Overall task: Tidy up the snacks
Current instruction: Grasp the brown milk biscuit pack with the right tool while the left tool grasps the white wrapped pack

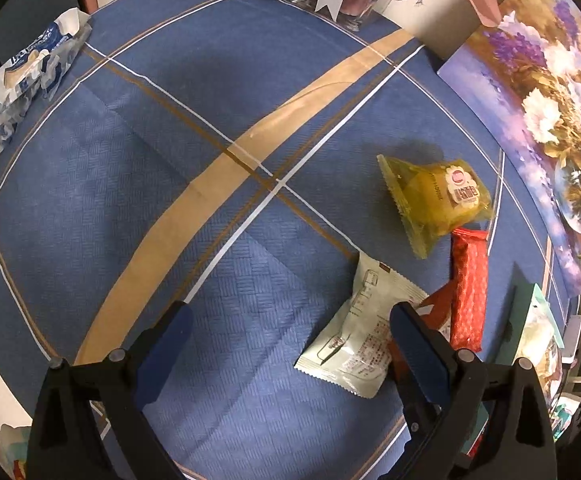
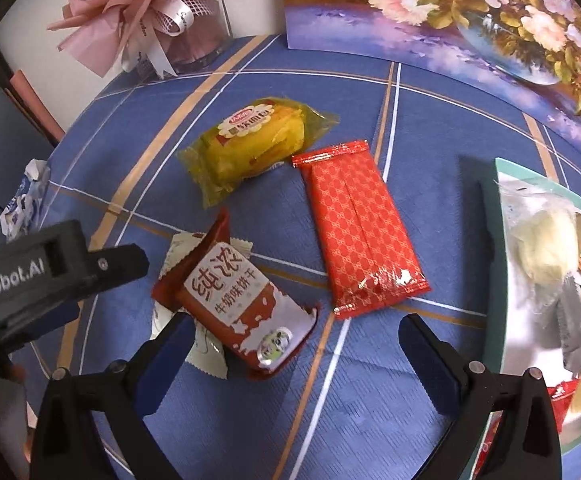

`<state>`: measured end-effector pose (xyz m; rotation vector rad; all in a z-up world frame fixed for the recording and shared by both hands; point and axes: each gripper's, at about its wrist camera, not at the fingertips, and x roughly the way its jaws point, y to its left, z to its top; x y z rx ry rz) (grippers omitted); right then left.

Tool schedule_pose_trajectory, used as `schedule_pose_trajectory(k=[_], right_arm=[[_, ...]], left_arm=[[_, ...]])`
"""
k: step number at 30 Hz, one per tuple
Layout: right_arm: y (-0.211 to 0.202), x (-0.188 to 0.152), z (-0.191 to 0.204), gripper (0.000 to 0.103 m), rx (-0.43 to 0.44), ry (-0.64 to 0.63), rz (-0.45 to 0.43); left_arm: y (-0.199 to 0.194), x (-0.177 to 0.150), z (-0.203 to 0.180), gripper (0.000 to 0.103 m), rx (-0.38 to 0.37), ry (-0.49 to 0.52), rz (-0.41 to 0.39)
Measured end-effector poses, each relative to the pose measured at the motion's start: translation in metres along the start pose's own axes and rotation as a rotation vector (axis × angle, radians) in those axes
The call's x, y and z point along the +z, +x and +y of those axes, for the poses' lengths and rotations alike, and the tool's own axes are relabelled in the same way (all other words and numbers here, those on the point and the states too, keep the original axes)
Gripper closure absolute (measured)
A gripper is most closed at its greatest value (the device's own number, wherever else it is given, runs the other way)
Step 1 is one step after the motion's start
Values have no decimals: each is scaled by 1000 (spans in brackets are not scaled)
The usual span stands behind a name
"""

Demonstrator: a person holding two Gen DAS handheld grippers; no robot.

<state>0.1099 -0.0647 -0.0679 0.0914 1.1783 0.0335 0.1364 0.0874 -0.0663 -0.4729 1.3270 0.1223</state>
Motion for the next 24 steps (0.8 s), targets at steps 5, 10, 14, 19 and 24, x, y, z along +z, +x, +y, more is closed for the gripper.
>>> schedule_pose_trajectory(k=[5, 10, 14, 19, 24], right_arm=[[5, 4, 7, 1, 9, -18, -13], [11, 6, 15, 8, 31, -29, -15], [13, 4, 18, 14, 57, -35, -10], [18, 5, 18, 20, 56, -16, -4], [18, 5, 15, 30, 71, 5, -13]], left_arm=[[5, 3, 5, 4, 7, -27, 10], [3, 7, 11, 4, 4, -47, -4], [4, 8, 13, 4, 1, -50, -2], [4, 8, 11, 4, 1, -58, -2], [1, 8, 13, 4, -6, -68, -1]])
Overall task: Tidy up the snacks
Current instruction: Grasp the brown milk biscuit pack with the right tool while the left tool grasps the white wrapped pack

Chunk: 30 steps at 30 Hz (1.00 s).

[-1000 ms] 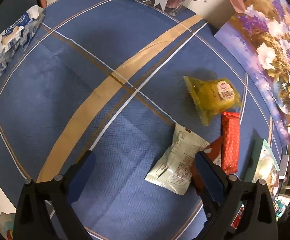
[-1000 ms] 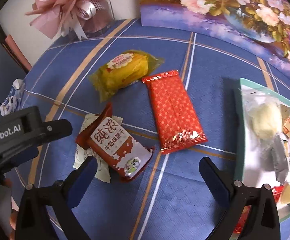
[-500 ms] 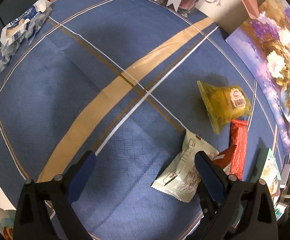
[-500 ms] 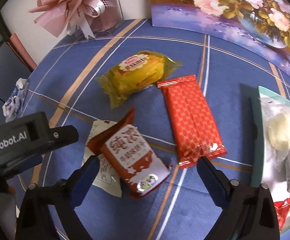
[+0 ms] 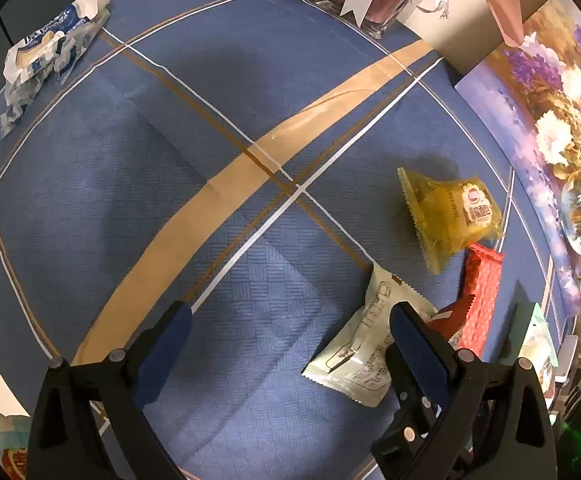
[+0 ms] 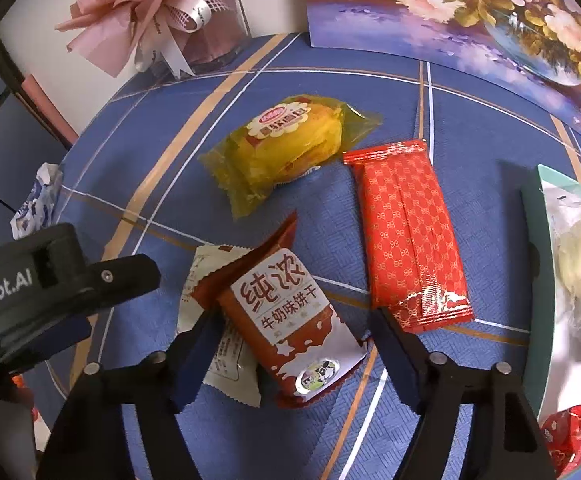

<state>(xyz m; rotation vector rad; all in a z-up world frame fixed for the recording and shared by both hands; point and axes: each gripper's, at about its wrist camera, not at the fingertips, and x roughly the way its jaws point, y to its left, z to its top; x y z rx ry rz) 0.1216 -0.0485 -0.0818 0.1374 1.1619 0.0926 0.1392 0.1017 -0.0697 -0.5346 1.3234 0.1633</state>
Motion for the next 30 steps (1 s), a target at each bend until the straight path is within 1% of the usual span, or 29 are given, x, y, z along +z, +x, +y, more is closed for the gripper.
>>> schedule_pose_trajectory(k=[7, 10, 12, 15, 20, 30], right_arm=[[-4, 0, -13, 43, 36, 54, -5], [-4, 1, -22, 51, 51, 94, -4], [-2, 1, -27, 58, 53, 117, 2], [-5, -2, -34, 58, 65, 139, 2], [-10, -7, -45, 58, 63, 162, 8], [-23, -24, -76, 58, 23, 242, 40]], left_arm=[[-5, -2, -1, 4, -22, 1, -4], [-5, -3, -5, 4, -25, 15, -2], [-5, -5, -8, 4, -30, 20, 2], [-4, -7, -11, 4, -31, 29, 8], [2, -12, -23, 4, -35, 72, 29], [15, -28, -53, 4, -18, 186, 68]])
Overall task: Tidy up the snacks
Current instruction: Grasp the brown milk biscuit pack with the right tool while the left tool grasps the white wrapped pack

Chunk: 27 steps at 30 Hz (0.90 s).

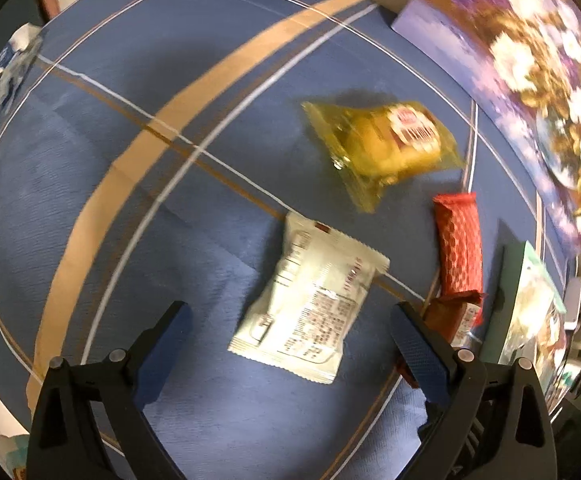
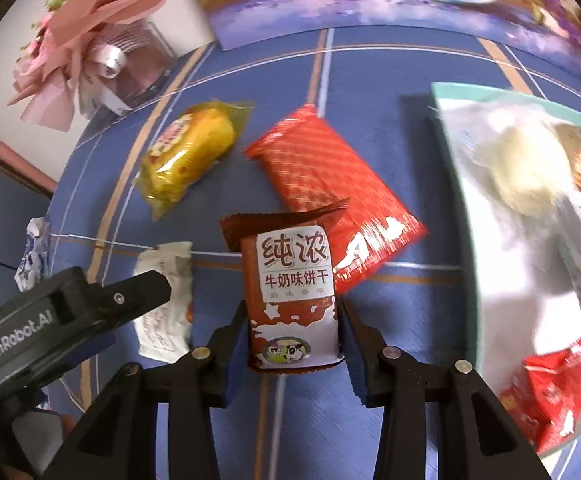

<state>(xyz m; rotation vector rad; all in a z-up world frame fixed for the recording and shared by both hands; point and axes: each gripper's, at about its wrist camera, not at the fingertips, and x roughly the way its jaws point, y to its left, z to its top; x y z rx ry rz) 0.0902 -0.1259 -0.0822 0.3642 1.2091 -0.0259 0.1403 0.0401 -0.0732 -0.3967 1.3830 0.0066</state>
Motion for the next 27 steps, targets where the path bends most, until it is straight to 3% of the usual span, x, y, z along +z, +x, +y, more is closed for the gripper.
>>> schedule_pose_trajectory(k=[3, 8, 19, 20, 22, 27], right_arm=[[-5, -3, -10, 58, -10, 18, 6], [-10, -9, -20, 58, -29, 35, 15], [-17, -22, -29, 58, -69, 27, 15], [-17, -23, -29, 58, -72, 21, 14], [-17, -24, -29, 58, -80, 7, 10], [-16, -24, -28, 58, -88, -3, 8]], left_arm=[[5, -3, -8, 6, 15, 28, 10], [15, -5, -17, 20, 26, 60, 25], [30, -23, -56, 24, 185, 192, -34], [30, -24, -58, 26, 185, 194, -39], [26, -24, -58, 43, 182, 191, -55], [23, -24, -55, 45, 153, 172, -64]])
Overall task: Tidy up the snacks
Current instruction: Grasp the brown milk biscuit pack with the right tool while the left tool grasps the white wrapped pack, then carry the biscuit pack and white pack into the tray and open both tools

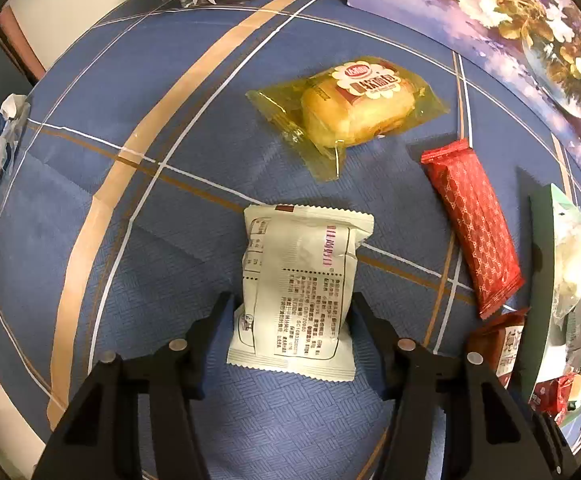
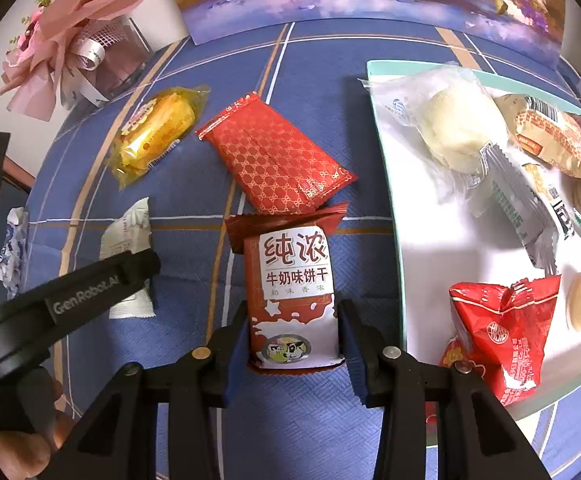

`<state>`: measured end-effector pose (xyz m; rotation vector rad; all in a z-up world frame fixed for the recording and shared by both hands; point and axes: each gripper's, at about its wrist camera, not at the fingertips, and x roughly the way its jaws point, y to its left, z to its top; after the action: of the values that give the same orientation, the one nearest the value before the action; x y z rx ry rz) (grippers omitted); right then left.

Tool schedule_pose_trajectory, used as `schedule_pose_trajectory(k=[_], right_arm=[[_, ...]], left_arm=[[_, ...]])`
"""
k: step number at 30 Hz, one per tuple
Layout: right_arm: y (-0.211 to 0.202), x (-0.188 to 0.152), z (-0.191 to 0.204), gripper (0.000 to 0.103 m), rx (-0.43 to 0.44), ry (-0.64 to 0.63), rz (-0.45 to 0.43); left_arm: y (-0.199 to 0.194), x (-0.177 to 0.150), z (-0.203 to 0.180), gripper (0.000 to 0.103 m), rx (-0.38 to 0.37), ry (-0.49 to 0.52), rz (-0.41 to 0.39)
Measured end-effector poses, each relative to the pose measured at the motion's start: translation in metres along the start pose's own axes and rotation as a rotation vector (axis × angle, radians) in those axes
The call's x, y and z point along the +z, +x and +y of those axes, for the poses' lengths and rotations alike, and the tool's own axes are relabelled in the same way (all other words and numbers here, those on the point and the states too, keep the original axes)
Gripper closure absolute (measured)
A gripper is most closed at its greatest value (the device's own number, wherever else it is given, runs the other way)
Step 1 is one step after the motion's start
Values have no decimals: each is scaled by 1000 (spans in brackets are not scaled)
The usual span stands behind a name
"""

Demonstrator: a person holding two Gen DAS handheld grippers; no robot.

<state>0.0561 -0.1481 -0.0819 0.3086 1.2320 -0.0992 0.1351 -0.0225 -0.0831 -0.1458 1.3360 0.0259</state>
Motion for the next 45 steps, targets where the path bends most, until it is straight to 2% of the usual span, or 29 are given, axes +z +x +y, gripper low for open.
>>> schedule_pose_trajectory(k=[8, 16, 24, 25, 26, 29, 33, 37, 45], right_arm=[[6, 5, 9, 59, 5, -1, 7], [0, 10, 2, 60, 68, 15, 15], [-35, 20, 2, 62, 102, 0, -76], [-41, 21, 1, 63, 103, 3, -88], [-44, 22, -2, 75, 106, 5, -97], [-57, 26, -6, 77, 115, 17, -122], [-58, 25, -14, 77, 119, 27, -112], [-52, 22, -21, 77, 136, 47, -83], [-36, 19, -12, 74, 143, -1, -29]], left_arm=[[-7, 0, 25, 46, -89, -86, 8], [-36, 4, 36, 46, -115, -108, -48], [-68, 8, 36, 46, -152, -117, -123], [-74, 7, 36, 46, -157, -116, -138], [-78, 9, 34, 46, -162, -115, -148], [-86, 13, 27, 46, -177, -108, -180], [-91, 14, 18, 46, -187, -100, -199], [-86, 12, 15, 46, -179, -96, -179], [-49, 3, 31, 46, -171, -147, -49]])
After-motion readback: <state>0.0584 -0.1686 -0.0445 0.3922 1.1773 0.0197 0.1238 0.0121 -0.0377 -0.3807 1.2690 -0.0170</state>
